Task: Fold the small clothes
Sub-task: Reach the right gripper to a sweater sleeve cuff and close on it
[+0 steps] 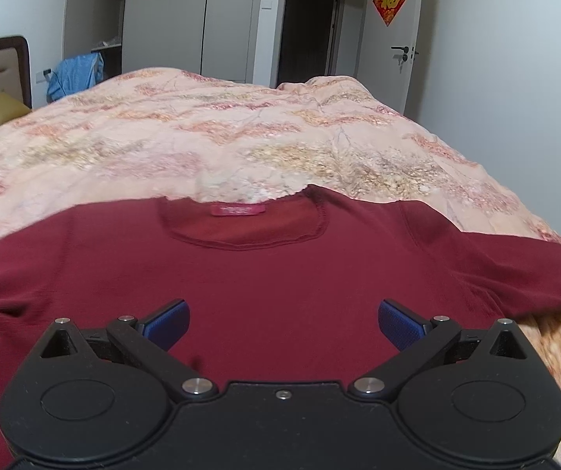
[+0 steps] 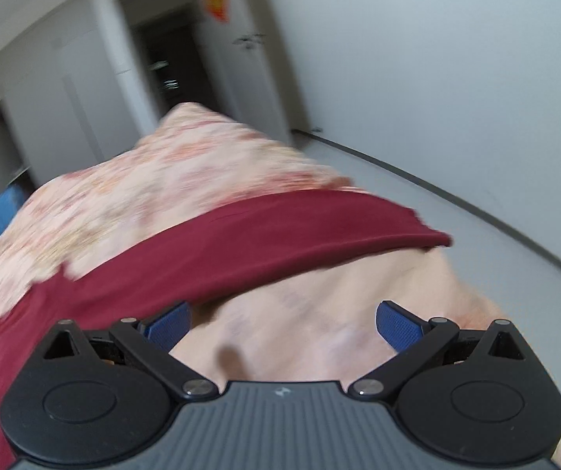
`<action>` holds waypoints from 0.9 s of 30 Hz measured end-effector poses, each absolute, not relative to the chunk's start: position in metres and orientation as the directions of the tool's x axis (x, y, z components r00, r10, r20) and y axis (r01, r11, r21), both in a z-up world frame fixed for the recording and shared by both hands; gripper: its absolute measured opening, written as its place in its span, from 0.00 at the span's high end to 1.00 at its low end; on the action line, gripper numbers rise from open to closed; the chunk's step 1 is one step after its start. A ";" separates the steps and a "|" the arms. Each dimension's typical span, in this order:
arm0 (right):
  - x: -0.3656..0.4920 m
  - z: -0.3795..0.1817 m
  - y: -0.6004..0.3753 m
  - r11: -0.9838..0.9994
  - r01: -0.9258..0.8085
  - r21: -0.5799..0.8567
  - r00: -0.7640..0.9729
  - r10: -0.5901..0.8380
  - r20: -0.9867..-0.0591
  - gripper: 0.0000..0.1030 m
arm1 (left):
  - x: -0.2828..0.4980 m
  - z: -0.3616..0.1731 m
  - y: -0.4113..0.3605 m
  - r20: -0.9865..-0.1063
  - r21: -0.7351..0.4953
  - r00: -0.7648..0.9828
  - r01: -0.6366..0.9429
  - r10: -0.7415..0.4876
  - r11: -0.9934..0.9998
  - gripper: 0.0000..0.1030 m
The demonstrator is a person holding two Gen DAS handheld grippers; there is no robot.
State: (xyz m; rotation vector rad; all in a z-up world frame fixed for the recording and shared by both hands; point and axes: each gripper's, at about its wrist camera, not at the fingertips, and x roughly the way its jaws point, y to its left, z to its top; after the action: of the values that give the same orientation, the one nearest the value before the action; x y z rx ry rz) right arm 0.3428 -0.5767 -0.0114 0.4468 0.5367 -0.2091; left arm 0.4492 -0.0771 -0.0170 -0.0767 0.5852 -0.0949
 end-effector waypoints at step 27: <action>0.423 0.000 -0.637 0.760 0.486 0.432 0.858 -0.321 -0.400 0.94 | 0.471 0.014 -0.044 -0.547 -0.137 0.833 0.014 -0.087 0.990 0.01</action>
State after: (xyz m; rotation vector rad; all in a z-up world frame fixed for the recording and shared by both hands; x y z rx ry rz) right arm 0.4231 -0.6369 0.0001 0.5521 0.3134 -0.4468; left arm 0.4707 -0.0445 0.0142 -0.1299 0.5847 -0.0536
